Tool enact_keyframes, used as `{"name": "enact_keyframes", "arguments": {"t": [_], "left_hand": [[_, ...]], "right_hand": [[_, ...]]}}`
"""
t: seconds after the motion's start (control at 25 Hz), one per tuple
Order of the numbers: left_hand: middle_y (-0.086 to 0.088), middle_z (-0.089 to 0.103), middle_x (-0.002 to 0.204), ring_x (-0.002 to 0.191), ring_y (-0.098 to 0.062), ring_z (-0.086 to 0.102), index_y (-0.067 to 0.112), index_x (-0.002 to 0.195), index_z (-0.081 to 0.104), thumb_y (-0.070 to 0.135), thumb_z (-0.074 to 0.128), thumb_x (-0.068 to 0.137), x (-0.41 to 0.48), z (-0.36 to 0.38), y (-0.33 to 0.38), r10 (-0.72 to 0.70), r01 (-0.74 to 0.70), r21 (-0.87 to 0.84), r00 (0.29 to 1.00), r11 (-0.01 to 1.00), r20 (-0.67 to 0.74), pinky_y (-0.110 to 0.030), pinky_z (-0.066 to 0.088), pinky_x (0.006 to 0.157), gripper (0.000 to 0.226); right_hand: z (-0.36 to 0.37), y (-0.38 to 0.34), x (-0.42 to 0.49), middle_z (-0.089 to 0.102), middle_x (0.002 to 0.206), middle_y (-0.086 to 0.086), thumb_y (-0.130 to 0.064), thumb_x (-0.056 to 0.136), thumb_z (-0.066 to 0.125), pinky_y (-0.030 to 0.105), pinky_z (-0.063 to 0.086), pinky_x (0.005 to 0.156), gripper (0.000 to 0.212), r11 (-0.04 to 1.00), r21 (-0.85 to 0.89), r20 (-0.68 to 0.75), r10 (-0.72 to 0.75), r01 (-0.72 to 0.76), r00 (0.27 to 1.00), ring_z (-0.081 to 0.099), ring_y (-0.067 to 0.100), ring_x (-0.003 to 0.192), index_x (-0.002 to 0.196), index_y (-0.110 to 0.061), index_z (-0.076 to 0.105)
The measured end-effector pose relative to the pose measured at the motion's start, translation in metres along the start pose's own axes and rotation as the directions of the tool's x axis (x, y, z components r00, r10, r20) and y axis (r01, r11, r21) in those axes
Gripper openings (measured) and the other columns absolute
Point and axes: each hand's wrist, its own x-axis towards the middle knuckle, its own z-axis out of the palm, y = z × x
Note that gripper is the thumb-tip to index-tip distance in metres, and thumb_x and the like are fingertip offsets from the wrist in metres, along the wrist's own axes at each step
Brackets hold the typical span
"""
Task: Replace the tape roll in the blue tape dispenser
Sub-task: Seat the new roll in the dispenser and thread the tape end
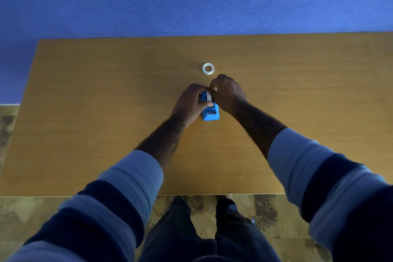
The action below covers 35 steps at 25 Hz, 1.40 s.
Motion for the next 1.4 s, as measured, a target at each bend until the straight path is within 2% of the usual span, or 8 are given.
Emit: {"name": "enact_keyframes", "arguments": {"t": [0.2,0.52,0.76,0.96,1.12,1.4], "left_hand": [[0.007,0.058,0.112,0.103,-0.009,0.058,0.017,0.116,0.067,0.014,0.081,0.079,-0.002,0.001,0.002,-0.011,0.011,-0.042,1.0,0.999,-0.02,-0.029,0.051,0.093,0.04],[0.002,0.06,0.116,0.103,-0.013,0.061,0.017,0.116,0.062,0.02,0.083,0.077,0.002,0.005,0.002,-0.05,0.05,0.001,0.999,0.999,-0.011,-0.032,0.054,0.09,0.044],[-0.001,0.061,0.118,0.104,-0.015,0.062,0.016,0.116,0.062,0.02,0.084,0.077,0.001,0.005,0.002,-0.055,0.055,0.008,0.998,0.998,-0.011,-0.031,0.054,0.088,0.045],[0.0,0.061,0.116,0.103,-0.016,0.063,0.016,0.115,0.063,0.018,0.086,0.074,0.002,0.006,0.001,-0.059,0.059,-0.001,0.998,0.998,-0.018,-0.039,0.057,0.091,0.047],[-0.001,0.061,0.118,0.105,-0.015,0.062,0.014,0.117,0.062,0.017,0.085,0.076,0.002,0.004,0.004,-0.054,0.054,0.018,0.999,0.998,-0.011,-0.034,0.056,0.091,0.047],[0.0,0.061,0.116,0.1,-0.013,0.06,0.015,0.115,0.06,0.019,0.085,0.076,0.001,0.004,0.004,-0.046,0.047,0.06,0.999,0.997,-0.015,-0.032,0.054,0.087,0.046]], "right_hand": [[0.005,0.004,-0.013,0.064,0.107,0.01,-0.019,0.093,0.063,0.04,0.054,0.076,0.02,0.997,0.006,-0.05,-0.077,0.077,0.996,0.06,0.025,0.098,0.106,-0.008,0.073],[0.007,0.002,-0.008,0.067,0.099,0.007,-0.016,0.094,0.063,0.04,0.054,0.08,0.013,0.995,-0.067,-0.108,-0.079,0.072,0.991,0.062,0.023,0.093,0.1,-0.009,0.072],[0.007,-0.001,-0.002,0.066,0.099,0.008,-0.018,0.096,0.06,0.043,0.055,0.081,0.014,0.996,-0.074,-0.086,-0.056,0.05,0.995,0.062,0.024,0.092,0.098,-0.009,0.071],[0.004,0.002,-0.003,0.065,0.103,0.01,-0.022,0.096,0.059,0.042,0.054,0.077,0.02,0.998,-0.02,-0.047,-0.057,0.056,0.997,0.061,0.025,0.094,0.099,-0.007,0.071],[0.004,0.002,-0.004,0.067,0.104,0.009,-0.018,0.094,0.065,0.044,0.056,0.08,0.015,0.996,-0.051,-0.043,-0.081,0.079,0.996,0.062,0.025,0.095,0.103,-0.009,0.072],[0.006,-0.004,0.002,0.066,0.097,0.009,-0.013,0.094,0.059,0.043,0.058,0.075,0.012,0.997,-0.073,-0.05,0.002,-0.006,0.999,0.063,0.024,0.085,0.096,-0.007,0.069]]}}
